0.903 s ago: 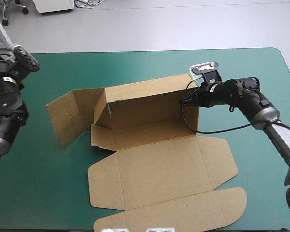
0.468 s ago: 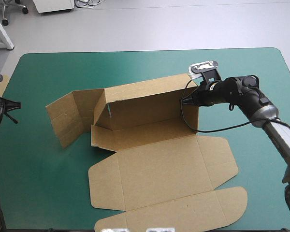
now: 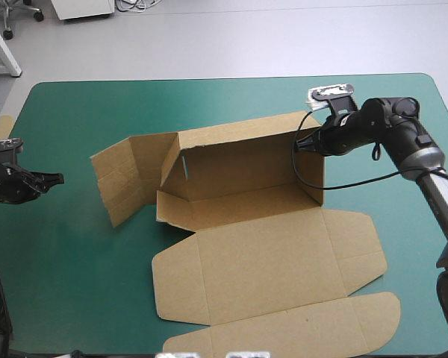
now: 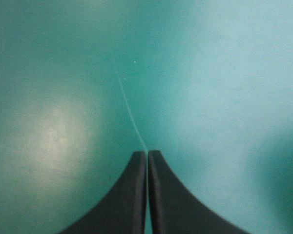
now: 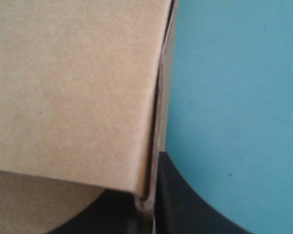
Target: Fold the box
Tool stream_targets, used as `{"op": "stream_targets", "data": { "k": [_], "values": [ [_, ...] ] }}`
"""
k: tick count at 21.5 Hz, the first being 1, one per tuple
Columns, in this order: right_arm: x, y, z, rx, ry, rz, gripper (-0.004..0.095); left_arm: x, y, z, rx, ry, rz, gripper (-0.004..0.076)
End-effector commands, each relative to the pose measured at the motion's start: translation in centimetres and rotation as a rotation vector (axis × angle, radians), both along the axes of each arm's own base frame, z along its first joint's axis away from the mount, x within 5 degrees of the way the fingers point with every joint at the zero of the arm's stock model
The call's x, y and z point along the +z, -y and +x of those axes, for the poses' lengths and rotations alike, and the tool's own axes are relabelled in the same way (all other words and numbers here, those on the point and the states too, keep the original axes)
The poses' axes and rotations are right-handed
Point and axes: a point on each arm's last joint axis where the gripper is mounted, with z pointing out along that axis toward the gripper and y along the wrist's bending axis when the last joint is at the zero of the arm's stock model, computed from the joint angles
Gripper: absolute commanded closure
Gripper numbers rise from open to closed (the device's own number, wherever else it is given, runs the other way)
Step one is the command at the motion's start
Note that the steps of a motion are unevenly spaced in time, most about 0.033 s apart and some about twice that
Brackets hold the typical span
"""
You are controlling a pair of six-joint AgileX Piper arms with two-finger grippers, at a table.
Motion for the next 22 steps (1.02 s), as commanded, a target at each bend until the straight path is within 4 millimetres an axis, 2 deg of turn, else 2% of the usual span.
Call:
{"op": "stream_targets", "data": {
  "k": [1,4,7,11,15,19,22],
  "values": [
    [4.1,1.2,-0.5,-0.033,0.118,0.047,0.0921,2.2,0.0,0.2,0.002,0.105,0.016,0.0731],
    [5.9,1.4,-1.1,-0.012,0.103,0.029,0.0921,2.2,0.0,0.1,-0.026,0.095,0.030,0.0731],
    [6.7,1.2,-1.0,0.018,0.032,0.004,0.0921,2.2,0.0,0.2,-0.029,0.096,0.031,0.0731],
    [5.2,0.7,1.8,0.023,-0.040,-0.011,0.0921,2.1,0.1,0.1,-0.029,0.089,0.021,0.0731],
    [2.0,0.1,4.8,0.017,-0.112,-0.021,0.0921,2.0,0.3,0.0,-0.034,0.072,-0.005,0.0731],
    [0.0,-0.2,6.2,0.013,-0.148,-0.031,0.0921,2.0,0.3,0.0,-0.035,0.071,-0.004,0.0732],
    [-0.3,-0.2,6.7,0.005,-0.123,-0.025,0.0921,2.0,0.4,0.0,-0.035,0.070,-0.007,0.0732]
  ]
}}
